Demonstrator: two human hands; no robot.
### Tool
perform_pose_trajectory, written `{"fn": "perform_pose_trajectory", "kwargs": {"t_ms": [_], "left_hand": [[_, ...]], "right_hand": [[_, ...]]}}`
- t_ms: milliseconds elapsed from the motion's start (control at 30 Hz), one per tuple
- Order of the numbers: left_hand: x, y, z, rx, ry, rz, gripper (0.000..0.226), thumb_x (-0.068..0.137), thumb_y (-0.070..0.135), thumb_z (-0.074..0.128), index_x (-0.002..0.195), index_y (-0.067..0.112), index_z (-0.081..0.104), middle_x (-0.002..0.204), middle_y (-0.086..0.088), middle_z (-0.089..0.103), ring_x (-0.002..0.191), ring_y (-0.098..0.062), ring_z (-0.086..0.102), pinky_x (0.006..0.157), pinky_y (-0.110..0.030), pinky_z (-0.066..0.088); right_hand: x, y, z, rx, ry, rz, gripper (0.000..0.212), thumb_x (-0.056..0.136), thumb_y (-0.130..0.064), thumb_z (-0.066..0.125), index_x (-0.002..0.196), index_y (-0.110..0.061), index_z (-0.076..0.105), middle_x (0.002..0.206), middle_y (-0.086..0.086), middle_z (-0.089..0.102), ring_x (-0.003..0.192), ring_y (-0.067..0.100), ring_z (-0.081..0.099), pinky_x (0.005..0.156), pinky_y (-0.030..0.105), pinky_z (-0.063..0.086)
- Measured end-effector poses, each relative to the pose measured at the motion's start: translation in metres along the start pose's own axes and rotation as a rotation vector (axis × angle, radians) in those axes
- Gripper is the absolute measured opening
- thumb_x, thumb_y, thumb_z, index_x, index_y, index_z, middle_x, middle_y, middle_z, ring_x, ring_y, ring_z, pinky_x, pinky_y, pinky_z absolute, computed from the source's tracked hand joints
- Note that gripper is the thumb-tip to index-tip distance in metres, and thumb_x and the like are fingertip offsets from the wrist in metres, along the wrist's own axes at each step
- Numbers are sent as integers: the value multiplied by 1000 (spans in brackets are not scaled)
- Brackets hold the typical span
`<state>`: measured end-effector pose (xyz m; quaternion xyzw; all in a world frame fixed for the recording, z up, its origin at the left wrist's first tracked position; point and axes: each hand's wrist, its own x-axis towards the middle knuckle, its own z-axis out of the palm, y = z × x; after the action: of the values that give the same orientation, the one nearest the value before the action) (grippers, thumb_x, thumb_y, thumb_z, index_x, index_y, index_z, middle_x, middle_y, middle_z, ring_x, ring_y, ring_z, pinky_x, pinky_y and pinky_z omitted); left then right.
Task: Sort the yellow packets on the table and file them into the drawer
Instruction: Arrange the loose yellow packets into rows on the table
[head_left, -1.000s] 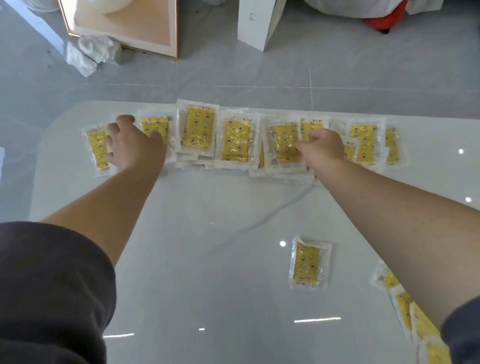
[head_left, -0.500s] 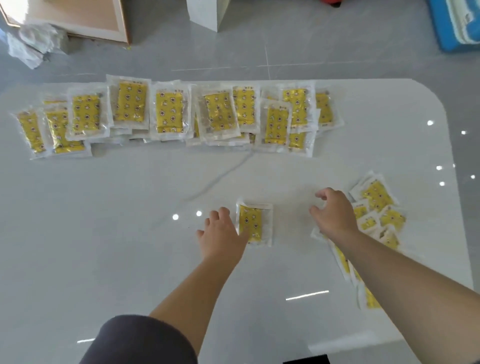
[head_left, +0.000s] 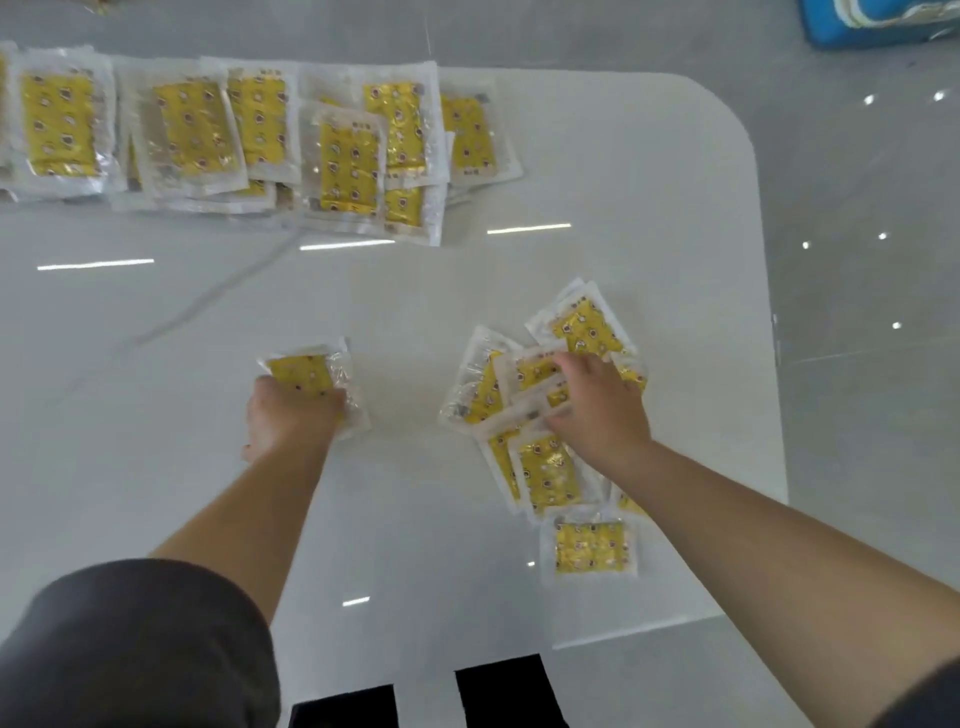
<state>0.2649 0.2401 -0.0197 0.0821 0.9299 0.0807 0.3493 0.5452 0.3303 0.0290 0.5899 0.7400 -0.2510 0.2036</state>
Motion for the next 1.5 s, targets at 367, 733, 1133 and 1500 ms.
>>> {"fn": "perform_pose_trajectory", "kwargs": {"t_ms": [367,733,1133,1500], "left_hand": [[-76,5,23,58,-538,479,20,76,17,76,90,15,62,88,-5,65,83,-23,63,72,-38,53],[-127,25,75,106,-501,553,26,82,14,68,76,23,45,73,3,51,62,-12,46,52,-21,34],[-105,1,27,-202,-567,256,17,83,3,70,89,18,70,94,-7,73,92,-26,69,83,-38,56],[-82,-5,19,-163,-503,237,19,88,7,65,105,15,68,98,-1,71,93,-23,68,89,-43,54]], "right_hand": [[25,25,-8,45,-84,-171,13,90,-25,66,85,-23,54,95,-5,56,92,19,53,83,36,41],[28,67,-23,552,-296,-20,24,82,-21,75,101,-22,61,98,-5,64,82,12,62,66,24,45],[25,71,-43,1544,-223,371,22,90,-19,68,110,-11,64,115,14,69,105,33,67,91,50,54],[57,75,-65,587,-192,84,32,76,-13,80,101,-16,60,96,-1,67,86,16,66,73,31,55]]}}
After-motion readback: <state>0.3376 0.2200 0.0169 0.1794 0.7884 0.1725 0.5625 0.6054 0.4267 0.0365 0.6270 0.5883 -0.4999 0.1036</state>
